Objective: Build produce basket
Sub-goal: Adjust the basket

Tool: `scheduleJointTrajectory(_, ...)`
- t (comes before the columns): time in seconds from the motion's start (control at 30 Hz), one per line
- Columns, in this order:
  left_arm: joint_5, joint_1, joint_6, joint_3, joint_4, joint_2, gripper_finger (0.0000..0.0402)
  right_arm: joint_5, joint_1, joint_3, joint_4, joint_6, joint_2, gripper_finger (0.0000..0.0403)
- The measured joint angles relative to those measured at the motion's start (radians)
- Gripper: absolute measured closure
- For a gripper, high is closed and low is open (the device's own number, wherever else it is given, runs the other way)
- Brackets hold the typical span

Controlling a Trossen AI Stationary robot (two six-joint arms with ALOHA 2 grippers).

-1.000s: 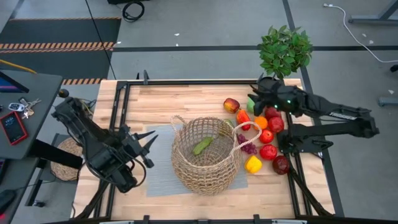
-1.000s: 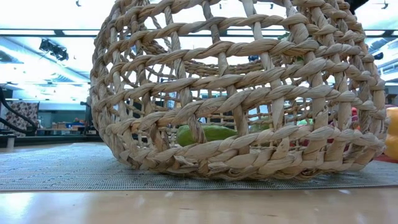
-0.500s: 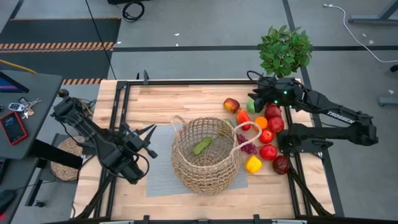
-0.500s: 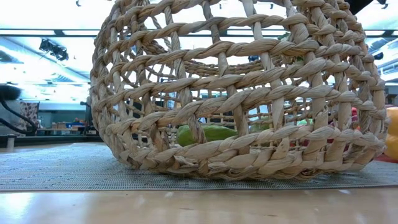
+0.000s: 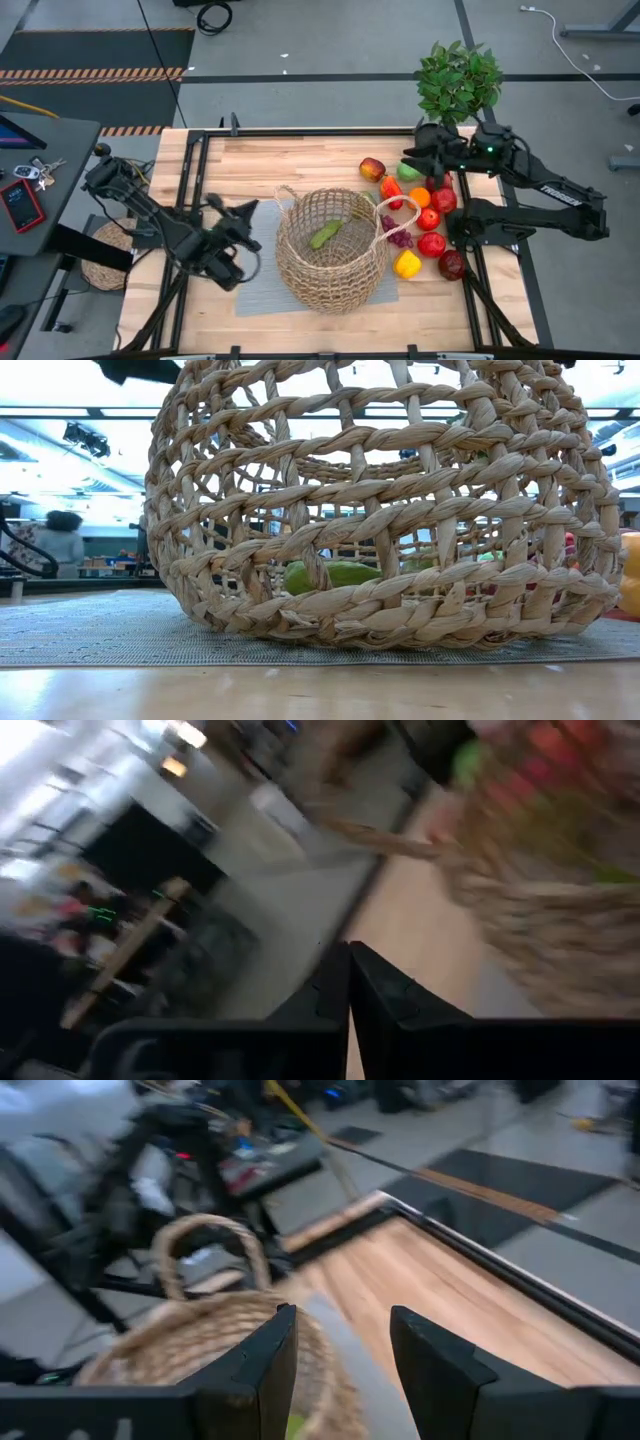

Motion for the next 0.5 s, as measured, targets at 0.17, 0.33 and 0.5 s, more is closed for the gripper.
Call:
scheduleJointTrajectory(0.17,0.423,0.105,0.665,0.0,0.559,0.001,0.0392,-0.03,0.032,0.0,0.047,-0.001,-0.038,0.0235)
scheduleJointTrajectory(0.33,0.8,0.163,0.918,0.0,0.837,-0.044,0.0393,-0.032,0.072,0.0,0.028,-0.009,-0.068,0.0235)
scheduleJointTrajectory(0.5,1.038,0.206,0.917,0.0,0.854,-0.165,0.0398,-0.018,0.111,0.018,0.0,-0.043,-0.088,0.0235)
